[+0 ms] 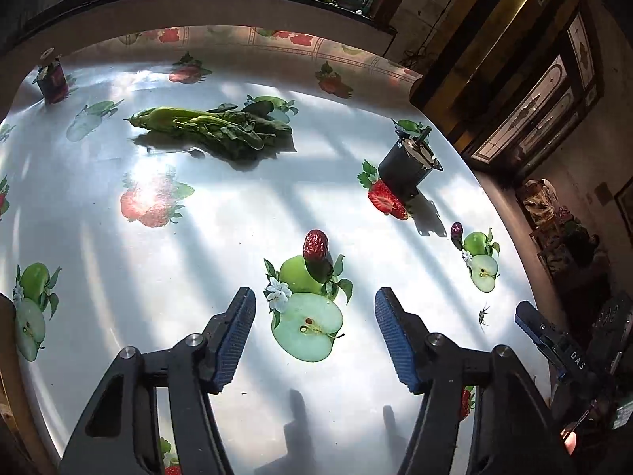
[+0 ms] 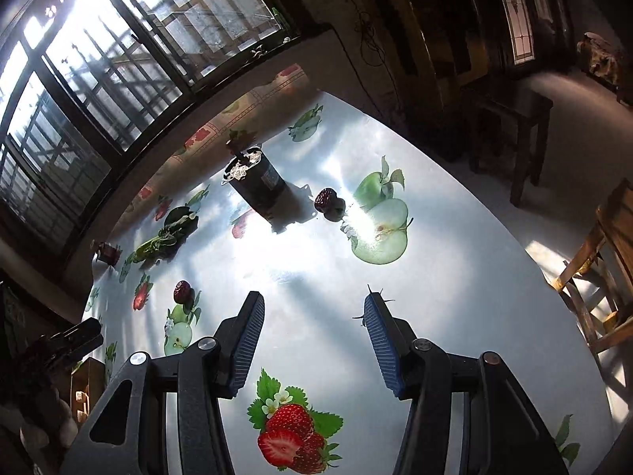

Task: Organize fruits
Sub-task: 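Grasp a red date with left gripper while right gripper grasps another red date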

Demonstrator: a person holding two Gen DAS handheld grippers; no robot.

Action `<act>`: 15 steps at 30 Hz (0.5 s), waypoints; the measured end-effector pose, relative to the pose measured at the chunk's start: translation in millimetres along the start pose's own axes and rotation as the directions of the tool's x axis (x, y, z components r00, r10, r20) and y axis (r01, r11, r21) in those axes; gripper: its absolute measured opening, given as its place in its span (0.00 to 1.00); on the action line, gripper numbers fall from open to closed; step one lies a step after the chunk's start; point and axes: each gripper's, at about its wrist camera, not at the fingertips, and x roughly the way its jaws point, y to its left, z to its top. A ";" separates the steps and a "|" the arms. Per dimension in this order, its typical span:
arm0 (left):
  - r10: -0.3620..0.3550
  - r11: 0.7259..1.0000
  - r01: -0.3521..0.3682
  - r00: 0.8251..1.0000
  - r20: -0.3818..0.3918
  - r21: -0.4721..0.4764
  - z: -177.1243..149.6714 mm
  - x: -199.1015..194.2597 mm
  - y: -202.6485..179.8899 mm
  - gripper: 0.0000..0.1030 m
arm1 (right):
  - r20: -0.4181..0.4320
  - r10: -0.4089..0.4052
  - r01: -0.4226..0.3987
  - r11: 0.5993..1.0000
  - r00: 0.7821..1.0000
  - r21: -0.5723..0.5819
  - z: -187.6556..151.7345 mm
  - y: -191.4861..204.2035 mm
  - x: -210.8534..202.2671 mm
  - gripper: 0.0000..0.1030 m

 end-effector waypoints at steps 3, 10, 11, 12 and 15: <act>0.011 1.000 -0.010 1.000 -0.016 0.021 9.3 25.7 -10.0 0.59 | -0.019 -0.011 0.011 1.000 1.000 0.004 5.2 -3.2 5.5 0.55; 0.079 0.995 -0.075 0.996 -0.045 0.072 14.6 66.4 -20.1 0.59 | -0.076 -0.017 0.014 0.999 0.997 -0.036 46.4 7.6 41.4 0.55; 0.085 0.994 -0.081 0.995 -0.053 0.072 15.2 71.7 -19.7 0.58 | -0.075 -0.024 0.020 0.998 0.997 -0.055 52.8 10.5 50.0 0.55; 0.102 0.992 -0.099 0.994 -0.033 0.082 16.5 72.7 -21.1 0.56 | -0.076 -0.035 0.030 0.997 0.996 -0.065 59.3 12.8 59.9 0.55; 0.114 0.989 -0.110 0.993 -0.041 0.098 20.5 77.5 -25.5 0.34 | -0.075 -0.108 0.101 0.991 0.991 -0.091 73.1 16.8 88.4 0.55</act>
